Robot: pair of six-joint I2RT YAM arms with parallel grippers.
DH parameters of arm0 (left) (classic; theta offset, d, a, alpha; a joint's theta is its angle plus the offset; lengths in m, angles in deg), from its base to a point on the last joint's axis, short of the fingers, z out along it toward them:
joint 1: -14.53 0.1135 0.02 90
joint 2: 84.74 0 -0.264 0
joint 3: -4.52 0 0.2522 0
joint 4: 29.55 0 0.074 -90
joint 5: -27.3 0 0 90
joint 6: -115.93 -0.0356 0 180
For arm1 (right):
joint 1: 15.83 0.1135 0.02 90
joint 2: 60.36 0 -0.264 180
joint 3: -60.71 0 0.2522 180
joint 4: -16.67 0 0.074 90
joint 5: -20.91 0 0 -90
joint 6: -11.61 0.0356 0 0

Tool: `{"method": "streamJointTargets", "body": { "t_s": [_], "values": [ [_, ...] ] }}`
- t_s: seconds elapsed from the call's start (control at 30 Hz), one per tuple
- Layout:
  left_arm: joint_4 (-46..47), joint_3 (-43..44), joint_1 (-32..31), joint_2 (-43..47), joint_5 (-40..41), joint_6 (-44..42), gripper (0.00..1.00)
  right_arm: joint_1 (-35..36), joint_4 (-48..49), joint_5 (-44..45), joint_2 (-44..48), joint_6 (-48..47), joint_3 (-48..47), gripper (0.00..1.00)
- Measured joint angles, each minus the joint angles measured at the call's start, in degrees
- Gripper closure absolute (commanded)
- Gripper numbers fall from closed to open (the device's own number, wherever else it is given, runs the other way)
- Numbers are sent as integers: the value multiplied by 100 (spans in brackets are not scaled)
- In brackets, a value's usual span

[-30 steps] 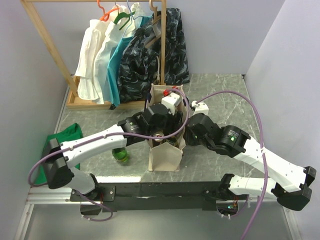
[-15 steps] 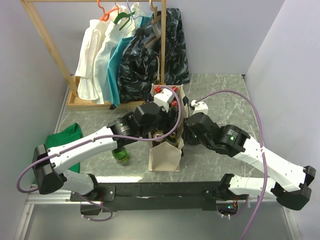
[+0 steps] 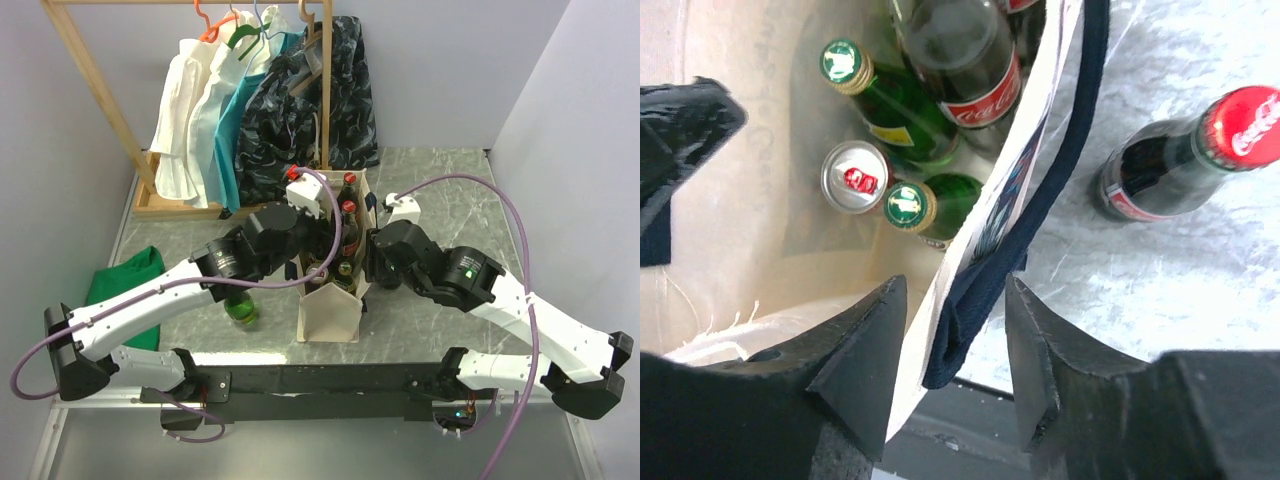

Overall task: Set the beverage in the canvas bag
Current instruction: Place the drink in the canvas bag, then pick up the drink from the center of the board.

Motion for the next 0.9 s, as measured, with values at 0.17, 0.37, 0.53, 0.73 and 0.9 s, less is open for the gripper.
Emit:
{"method": "streamJointTargets", "body": {
  "t_s": [0.17,0.37,0.53,0.73,0.9],
  "values": [
    [0,-24,-2,164,168,-129,4,2,0,168,4,-39,-20,44],
    [-2,-24,-2,306,413,-249,4,0,-4,461,55,-101,-107,38],
    [-46,-24,-2,341,636,-269,4,-37,-22,745,177,-105,-114,36],
    [-131,-24,-2,428,857,-269,4,-442,-68,826,254,-166,-188,36],
    [-177,-24,-2,481,973,-269,4,-986,-72,706,280,-295,-190,35]
  ]
}}
